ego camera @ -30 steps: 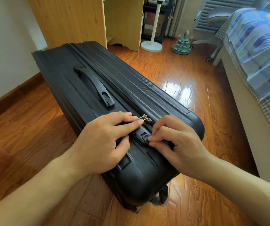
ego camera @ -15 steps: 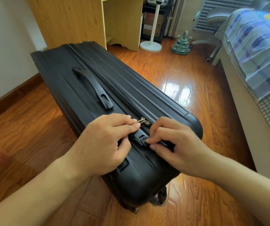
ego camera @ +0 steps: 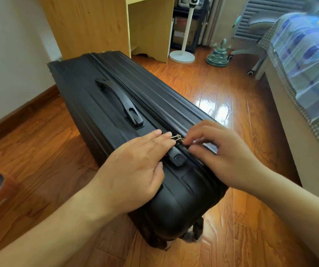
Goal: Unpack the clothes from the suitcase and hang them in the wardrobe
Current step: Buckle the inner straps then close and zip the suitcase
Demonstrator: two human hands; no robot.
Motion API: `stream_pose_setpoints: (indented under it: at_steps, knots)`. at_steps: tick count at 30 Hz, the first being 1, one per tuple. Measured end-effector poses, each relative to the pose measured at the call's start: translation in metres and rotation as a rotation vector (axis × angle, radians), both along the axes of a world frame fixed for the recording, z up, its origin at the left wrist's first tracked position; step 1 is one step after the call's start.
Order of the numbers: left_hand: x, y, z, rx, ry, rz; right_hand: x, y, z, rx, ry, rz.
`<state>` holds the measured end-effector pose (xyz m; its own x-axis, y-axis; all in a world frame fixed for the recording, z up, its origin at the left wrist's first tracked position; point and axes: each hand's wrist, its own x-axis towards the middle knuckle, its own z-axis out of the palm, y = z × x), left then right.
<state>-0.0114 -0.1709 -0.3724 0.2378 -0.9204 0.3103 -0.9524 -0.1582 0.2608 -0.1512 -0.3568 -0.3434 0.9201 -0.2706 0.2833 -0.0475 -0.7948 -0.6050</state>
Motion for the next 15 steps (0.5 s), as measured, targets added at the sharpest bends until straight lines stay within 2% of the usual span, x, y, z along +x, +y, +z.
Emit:
stream_pose_setpoints:
  at_steps: [2,8,12,15]
  knots:
    - [0.0,0.001,-0.001,-0.005,0.011,0.037,0.01,-0.01,-0.002,-0.074,0.003,-0.07]
    - [-0.002,0.006,-0.001,-0.026,0.017,0.13,0.037,-0.018,0.002,-0.14,0.067,0.082]
    - [-0.003,0.007,-0.002,-0.059,0.084,0.159,0.036,-0.016,-0.001,-0.418,-0.009,0.208]
    - [-0.003,0.008,-0.004,-0.079,0.088,0.152,0.037,-0.016,-0.002,-0.441,-0.009,0.21]
